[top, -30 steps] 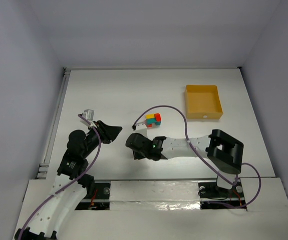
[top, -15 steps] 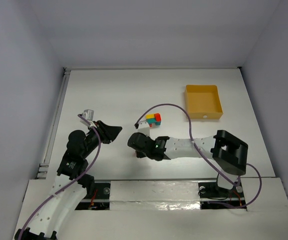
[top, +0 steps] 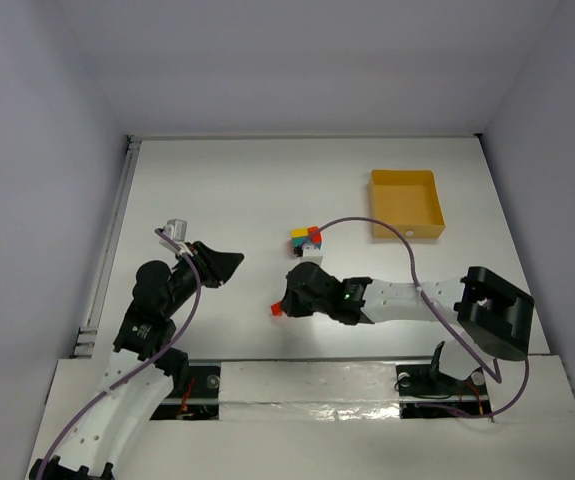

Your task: Build the wood block tower

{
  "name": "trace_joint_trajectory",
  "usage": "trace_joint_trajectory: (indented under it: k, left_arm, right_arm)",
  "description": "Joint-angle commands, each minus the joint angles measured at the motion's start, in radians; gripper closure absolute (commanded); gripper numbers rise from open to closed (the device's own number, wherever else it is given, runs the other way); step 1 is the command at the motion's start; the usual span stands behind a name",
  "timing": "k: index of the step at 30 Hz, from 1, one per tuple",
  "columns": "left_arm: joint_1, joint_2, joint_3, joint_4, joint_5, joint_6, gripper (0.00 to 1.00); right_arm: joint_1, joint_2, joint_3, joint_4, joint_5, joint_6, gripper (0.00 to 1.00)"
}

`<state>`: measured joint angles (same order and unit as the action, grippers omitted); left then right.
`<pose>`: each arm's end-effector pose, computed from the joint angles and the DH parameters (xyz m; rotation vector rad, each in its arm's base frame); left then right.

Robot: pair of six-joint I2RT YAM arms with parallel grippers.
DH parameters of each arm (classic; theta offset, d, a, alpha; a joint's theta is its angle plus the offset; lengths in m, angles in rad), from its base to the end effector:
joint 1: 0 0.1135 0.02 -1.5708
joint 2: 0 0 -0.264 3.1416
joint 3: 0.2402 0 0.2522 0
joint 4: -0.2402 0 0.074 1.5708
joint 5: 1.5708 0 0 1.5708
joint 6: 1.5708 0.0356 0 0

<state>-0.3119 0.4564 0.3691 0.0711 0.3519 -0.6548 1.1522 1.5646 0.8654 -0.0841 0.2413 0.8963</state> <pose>0.1292 -0.0545 0.2665 0.0029 1.6840 -1.0197 0.1384 0.2902 0.1891 -0.1896 2.4379 0.7129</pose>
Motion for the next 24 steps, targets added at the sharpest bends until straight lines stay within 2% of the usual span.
trace_joint_trajectory:
  k: [1,3,7,12,20,24]
  left_arm:
    - [0.005,-0.012,0.025,0.052,0.015,0.007,0.79]
    - [0.005,-0.013,0.028,0.049,0.013,0.009,0.79]
    - [0.005,-0.018,0.033,0.042,0.01,0.012,0.79]
    - [0.005,-0.018,0.034,0.042,0.009,0.014,0.79]
    - [0.005,-0.007,0.037,0.045,0.007,0.015,0.79]
    - [0.005,-0.018,0.042,0.035,0.001,0.018,0.79]
  right_arm:
    - [-0.048,-0.044,-0.095,0.291,-0.14,0.081,1.0]
    - [-0.069,-0.049,-0.132,0.415,-0.198,0.125,1.0]
    - [-0.101,-0.046,-0.192,0.538,-0.218,0.194,1.0]
    - [-0.152,0.026,-0.304,0.77,-0.304,0.312,1.0]
    - [-0.152,0.048,-0.359,0.776,-0.267,0.334,0.98]
    - [-0.152,0.026,-0.396,0.733,-0.246,0.346,0.92]
